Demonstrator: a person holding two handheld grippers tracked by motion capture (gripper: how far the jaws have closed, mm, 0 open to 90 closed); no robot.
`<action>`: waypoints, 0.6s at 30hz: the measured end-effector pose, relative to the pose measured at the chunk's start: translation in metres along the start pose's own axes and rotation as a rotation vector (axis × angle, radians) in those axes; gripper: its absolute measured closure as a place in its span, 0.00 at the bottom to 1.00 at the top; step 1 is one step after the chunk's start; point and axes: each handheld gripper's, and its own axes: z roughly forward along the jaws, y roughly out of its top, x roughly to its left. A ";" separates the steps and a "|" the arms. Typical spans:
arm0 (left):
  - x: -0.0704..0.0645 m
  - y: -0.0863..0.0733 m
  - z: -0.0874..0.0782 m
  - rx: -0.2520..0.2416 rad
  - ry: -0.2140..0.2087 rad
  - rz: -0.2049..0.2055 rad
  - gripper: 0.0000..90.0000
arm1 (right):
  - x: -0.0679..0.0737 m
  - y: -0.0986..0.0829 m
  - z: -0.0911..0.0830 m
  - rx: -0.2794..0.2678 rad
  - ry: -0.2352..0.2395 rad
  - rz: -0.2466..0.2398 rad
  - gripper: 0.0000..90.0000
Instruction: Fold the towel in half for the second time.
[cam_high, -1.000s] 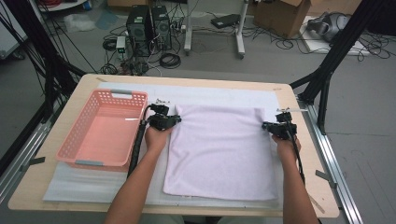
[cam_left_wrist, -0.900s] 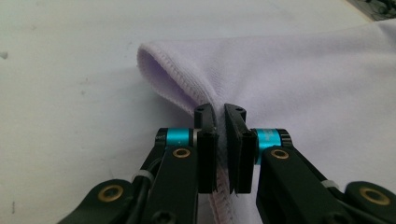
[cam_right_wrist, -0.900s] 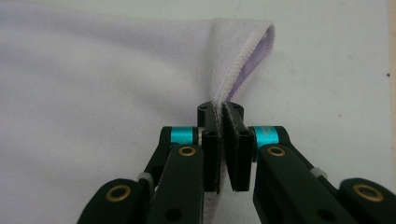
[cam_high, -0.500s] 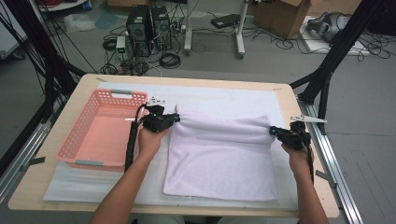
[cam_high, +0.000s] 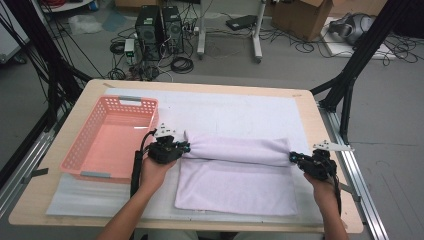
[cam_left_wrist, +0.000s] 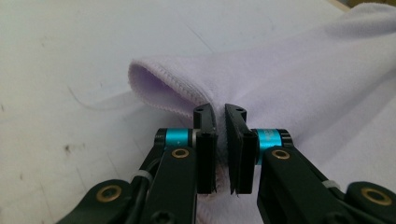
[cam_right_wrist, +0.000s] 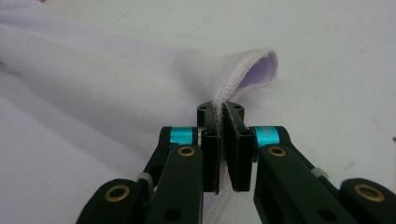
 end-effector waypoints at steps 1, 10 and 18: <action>0.000 -0.003 0.000 0.008 -0.003 -0.004 0.92 | 0.001 -0.002 0.000 0.008 -0.003 -0.006 0.95; 0.003 0.010 0.008 -0.025 0.059 0.010 0.51 | 0.002 0.005 0.004 0.009 -0.053 0.009 0.55; 0.021 0.027 0.029 -0.018 0.078 -0.071 0.48 | -0.004 0.040 0.023 0.039 -0.098 0.002 0.40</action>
